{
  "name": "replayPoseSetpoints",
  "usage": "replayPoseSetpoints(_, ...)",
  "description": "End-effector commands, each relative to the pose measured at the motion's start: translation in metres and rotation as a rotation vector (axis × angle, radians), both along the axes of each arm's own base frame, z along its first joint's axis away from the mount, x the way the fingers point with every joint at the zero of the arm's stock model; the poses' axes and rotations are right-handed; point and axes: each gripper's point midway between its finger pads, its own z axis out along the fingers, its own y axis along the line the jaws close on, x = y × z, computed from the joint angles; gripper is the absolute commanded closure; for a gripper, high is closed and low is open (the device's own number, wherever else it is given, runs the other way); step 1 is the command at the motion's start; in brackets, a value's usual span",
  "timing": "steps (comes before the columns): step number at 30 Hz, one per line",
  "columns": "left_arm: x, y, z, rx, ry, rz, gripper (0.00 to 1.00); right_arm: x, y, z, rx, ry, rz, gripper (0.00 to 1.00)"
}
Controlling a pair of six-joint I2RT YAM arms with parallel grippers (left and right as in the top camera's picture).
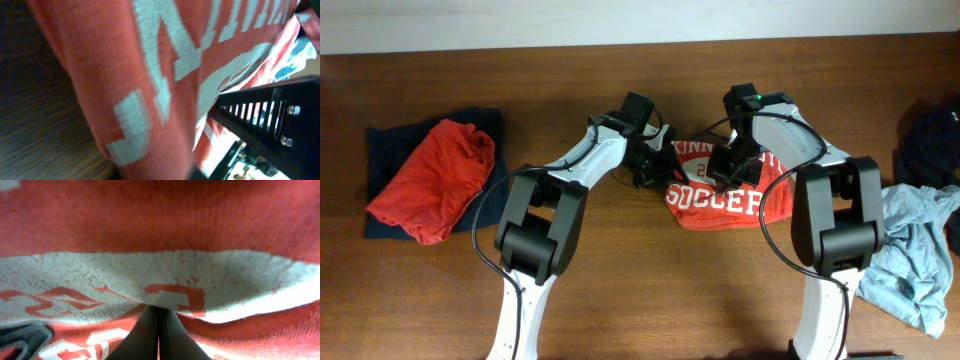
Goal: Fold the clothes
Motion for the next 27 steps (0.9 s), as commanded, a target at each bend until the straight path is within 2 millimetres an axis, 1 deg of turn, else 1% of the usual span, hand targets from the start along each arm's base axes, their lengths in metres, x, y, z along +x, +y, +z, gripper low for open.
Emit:
replayPoseSetpoints(1,-0.001,0.002,-0.012,0.013,-0.017,-0.028,0.96,-0.005,0.004,-0.006,0.037,0.023,0.045,0.96)
replayPoseSetpoints(2,-0.001,0.003,-0.012,0.014,-0.017,-0.029,1.0,-0.003,0.002,-0.002,0.038,0.015,0.048,0.96)
replayPoseSetpoints(4,-0.001,0.008,-0.014,0.033,-0.01,-0.02,1.0,0.004,-0.007,0.014,0.044,-0.033,0.028,0.96)
replayPoseSetpoints(6,0.0,0.014,-0.016,0.044,0.003,-0.011,1.0,0.009,-0.014,0.023,0.046,-0.058,0.008,0.96)
replayPoseSetpoints(8,0.002,0.019,-0.016,0.046,0.009,0.0,1.0,0.011,-0.023,0.024,0.046,-0.066,-0.008,0.96)
replayPoseSetpoints(10,0.006,0.023,-0.016,0.045,0.007,0.01,1.0,0.011,-0.029,0.02,0.047,-0.059,-0.009,0.96)
replayPoseSetpoints(13,0.008,0.026,-0.016,0.045,0.009,0.019,0.99,0.011,-0.03,0.015,0.045,-0.052,-0.011,0.96)
replayPoseSetpoints(14,0.008,0.027,-0.016,0.047,0.012,0.019,0.96,0.012,-0.031,0.013,0.04,-0.055,-0.011,0.96)
replayPoseSetpoints(16,0.007,0.027,-0.016,0.048,0.017,0.019,0.8,0.015,-0.034,0.009,0.02,-0.061,-0.013,0.96)
replayPoseSetpoints(18,0.005,0.027,-0.016,0.048,0.028,0.019,0.57,0.016,-0.036,0.005,0.006,-0.059,-0.012,0.96)
replayPoseSetpoints(19,0.003,0.028,-0.016,0.049,0.038,0.021,0.49,0.015,-0.037,0.002,-0.001,-0.051,-0.016,0.96)
replayPoseSetpoints(20,0.002,0.028,-0.016,0.051,0.047,0.026,0.38,0.013,-0.037,-0.001,-0.001,-0.042,-0.016,0.96)
replayPoseSetpoints(22,0.002,0.027,-0.015,0.045,0.051,0.025,0.24,0.01,-0.036,-0.007,-0.002,-0.023,-0.012,0.96)
replayPoseSetpoints(24,0.004,0.026,-0.015,0.043,0.047,0.03,0.01,0.007,-0.034,-0.014,-0.003,-0.003,-0.007,0.96)
replayPoseSetpoints(27,0.004,0.025,-0.014,0.04,0.043,0.03,0.01,0.004,-0.031,-0.019,-0.005,0.013,-0.001,0.96)
